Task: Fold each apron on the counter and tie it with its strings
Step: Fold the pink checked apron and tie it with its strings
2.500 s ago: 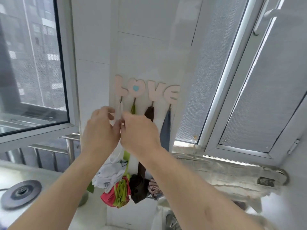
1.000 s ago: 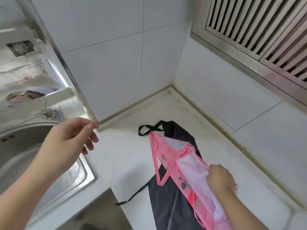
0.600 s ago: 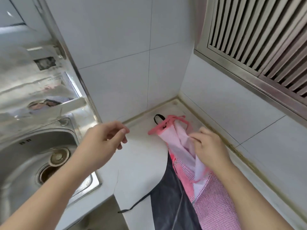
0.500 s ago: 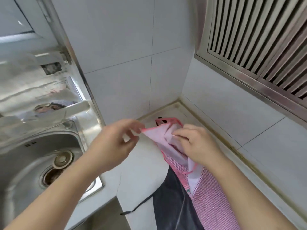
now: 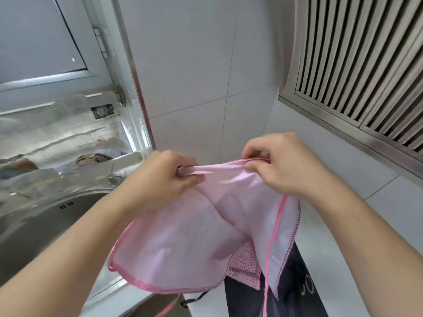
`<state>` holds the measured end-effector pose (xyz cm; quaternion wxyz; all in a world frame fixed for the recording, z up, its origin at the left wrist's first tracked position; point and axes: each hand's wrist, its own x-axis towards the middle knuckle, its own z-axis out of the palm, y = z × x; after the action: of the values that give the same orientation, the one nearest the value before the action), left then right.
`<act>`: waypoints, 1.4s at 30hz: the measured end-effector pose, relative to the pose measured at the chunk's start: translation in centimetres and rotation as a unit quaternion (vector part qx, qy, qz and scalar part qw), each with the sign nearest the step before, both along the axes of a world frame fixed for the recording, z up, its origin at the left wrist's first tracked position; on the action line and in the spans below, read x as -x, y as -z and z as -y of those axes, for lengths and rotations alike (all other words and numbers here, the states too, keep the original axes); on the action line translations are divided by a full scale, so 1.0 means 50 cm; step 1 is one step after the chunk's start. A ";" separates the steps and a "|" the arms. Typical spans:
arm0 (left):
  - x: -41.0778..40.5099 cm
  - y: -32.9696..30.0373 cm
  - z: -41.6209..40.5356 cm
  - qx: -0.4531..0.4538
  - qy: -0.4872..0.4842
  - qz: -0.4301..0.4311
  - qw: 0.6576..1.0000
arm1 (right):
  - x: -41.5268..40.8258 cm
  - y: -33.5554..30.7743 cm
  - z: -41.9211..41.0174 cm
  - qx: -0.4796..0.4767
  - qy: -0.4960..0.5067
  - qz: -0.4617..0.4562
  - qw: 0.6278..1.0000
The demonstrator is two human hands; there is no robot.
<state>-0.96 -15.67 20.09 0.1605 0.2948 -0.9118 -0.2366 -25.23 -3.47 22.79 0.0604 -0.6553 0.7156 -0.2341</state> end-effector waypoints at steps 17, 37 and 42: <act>-0.033 -0.113 0.040 0.021 -0.093 0.125 0.988 | 0.012 0.002 0.009 -0.088 0.052 0.058 0.993; -0.050 -0.138 0.056 0.018 -0.165 0.013 0.986 | 0.079 0.117 -0.069 -0.247 0.186 0.016 0.951; -0.057 -0.181 0.084 0.080 -0.208 -0.219 0.950 | 0.129 -0.054 -0.093 0.035 0.271 -0.095 0.957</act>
<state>1.91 -19.88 29.16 0.4251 0.4050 -0.7886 -0.1826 -31.70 1.17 25.51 -0.0965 -0.4579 0.8601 -0.2030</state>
